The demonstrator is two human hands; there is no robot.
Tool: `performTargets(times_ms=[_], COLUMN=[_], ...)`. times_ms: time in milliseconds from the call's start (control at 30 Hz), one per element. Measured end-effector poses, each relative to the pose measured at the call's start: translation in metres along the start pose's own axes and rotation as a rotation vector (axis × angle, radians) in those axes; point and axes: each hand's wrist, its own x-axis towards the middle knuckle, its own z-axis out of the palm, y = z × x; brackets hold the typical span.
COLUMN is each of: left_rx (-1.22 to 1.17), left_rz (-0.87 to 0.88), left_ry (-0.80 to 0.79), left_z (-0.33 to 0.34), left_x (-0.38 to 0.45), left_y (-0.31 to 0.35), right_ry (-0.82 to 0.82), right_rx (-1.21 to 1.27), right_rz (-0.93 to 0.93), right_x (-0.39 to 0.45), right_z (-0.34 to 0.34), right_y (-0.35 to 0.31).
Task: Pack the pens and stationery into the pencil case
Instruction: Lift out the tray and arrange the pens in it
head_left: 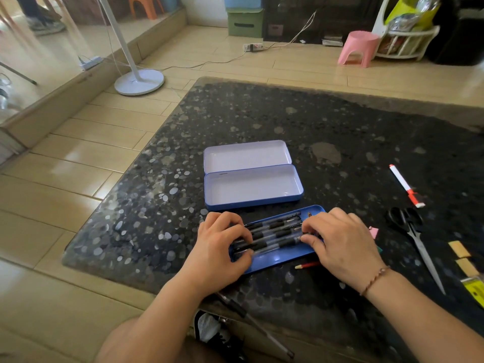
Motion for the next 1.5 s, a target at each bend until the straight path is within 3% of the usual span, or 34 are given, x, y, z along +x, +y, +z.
performTargets(times_ms=[200, 333, 800, 967, 1100, 1200, 1367, 1500], left_rx=[0.055, 0.055, 0.021, 0.018, -0.007, -0.095, -0.169, -0.211], left_rz=[0.047, 0.042, 0.015, 0.016, 0.025, 0.006, -0.005, 0.045], left_ry=[0.003, 0.013, -0.04, -0.033, -0.027, 0.023, 0.204, 0.168], left_z=[0.006, 0.007, 0.003, 0.004, 0.003, -0.005, -0.019, -0.019], left_x=[0.004, 0.003, 0.004, 0.004, 0.006, 0.004, -0.002, -0.007], left_y=[0.004, 0.005, 0.002, 0.002, 0.003, 0.003, 0.003, 0.005], right_ry=[0.026, -0.075, -0.176, 0.126, -0.133, -0.254, -0.211, -0.07], right_rx=[0.151, 0.236, 0.305, 0.259, 0.135, 0.065, 0.112, 0.145], right_rz=[0.114, 0.091, 0.198, 0.098, -0.197, -0.255, -0.245, -0.115], right_x=[-0.004, -0.004, 0.013, -0.017, -0.054, -0.061, -0.058, -0.047], right_z=[0.003, -0.003, -0.008, -0.025, -0.018, 0.002, 0.005, -0.006], right_y=[0.001, 0.013, -0.002, -0.037, -0.097, -0.111, -0.105, -0.073])
